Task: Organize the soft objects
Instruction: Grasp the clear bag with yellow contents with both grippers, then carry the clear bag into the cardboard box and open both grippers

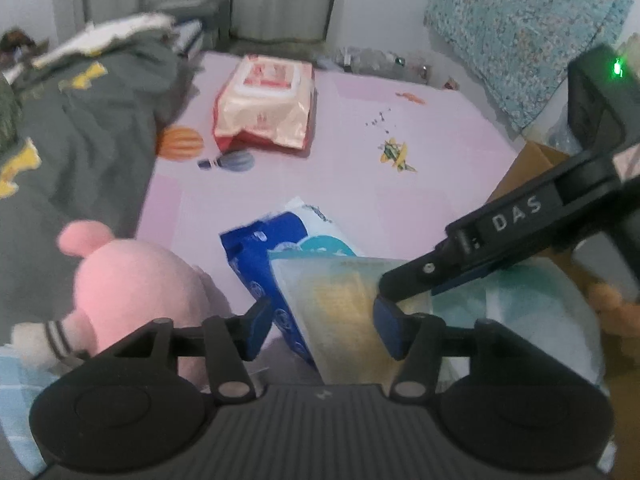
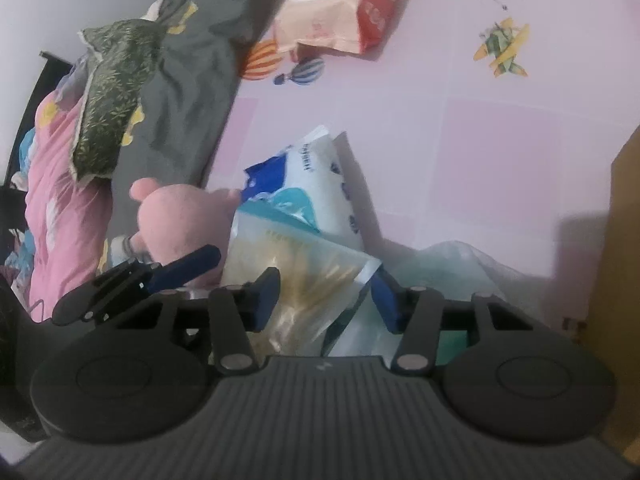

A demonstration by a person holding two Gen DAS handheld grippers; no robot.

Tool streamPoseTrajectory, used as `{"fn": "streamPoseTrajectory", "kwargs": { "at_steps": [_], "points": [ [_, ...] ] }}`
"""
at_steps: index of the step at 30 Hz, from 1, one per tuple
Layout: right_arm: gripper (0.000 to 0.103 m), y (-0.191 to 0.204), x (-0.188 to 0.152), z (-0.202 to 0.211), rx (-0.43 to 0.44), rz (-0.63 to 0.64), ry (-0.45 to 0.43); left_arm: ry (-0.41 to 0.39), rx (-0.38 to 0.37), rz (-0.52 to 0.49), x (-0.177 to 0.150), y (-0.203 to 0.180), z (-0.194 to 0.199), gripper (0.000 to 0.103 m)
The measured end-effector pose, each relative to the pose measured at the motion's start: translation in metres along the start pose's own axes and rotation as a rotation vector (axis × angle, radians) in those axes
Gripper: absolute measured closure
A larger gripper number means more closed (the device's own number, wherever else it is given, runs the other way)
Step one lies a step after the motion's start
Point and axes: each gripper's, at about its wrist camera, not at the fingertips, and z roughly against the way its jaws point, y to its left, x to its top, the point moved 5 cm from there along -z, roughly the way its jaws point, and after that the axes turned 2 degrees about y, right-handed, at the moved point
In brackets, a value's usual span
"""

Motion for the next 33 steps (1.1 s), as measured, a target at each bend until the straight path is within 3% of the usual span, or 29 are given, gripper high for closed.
{"fn": "streamPoseTrajectory", "kwargs": {
  "at_steps": [4, 7, 13, 17, 25, 28, 33],
  "points": [
    [0.055, -0.008, 0.007, -0.010, 0.064, -0.049, 0.002, 0.064, -0.088, 0.074, 0.003, 0.007, -0.008, 0.044],
    [0.057, -0.011, 0.010, -0.017, 0.082, -0.072, -0.011, 0.103, -0.102, 0.121, 0.004, 0.007, -0.014, 0.044],
    [0.079, -0.010, 0.010, -0.007, 0.094, -0.105, -0.100, 0.087, -0.069, 0.148, 0.009, 0.005, -0.005, 0.055],
    [0.083, -0.001, 0.005, 0.013, 0.138, -0.099, -0.158, 0.044, -0.069, 0.159, 0.011, 0.004, 0.019, 0.061],
    [0.084, 0.029, -0.009, 0.071, 0.240, -0.060, -0.275, -0.092, -0.050, 0.120, 0.019, -0.024, 0.093, 0.062],
    [0.084, 0.034, -0.019, 0.105, 0.274, -0.046, -0.335, -0.146, -0.049, 0.083, 0.026, -0.048, 0.119, 0.062],
    [0.084, 0.016, -0.046, 0.174, 0.271, -0.044, -0.461, -0.194, -0.109, -0.005, 0.042, -0.114, 0.136, 0.060]
  ]
}}
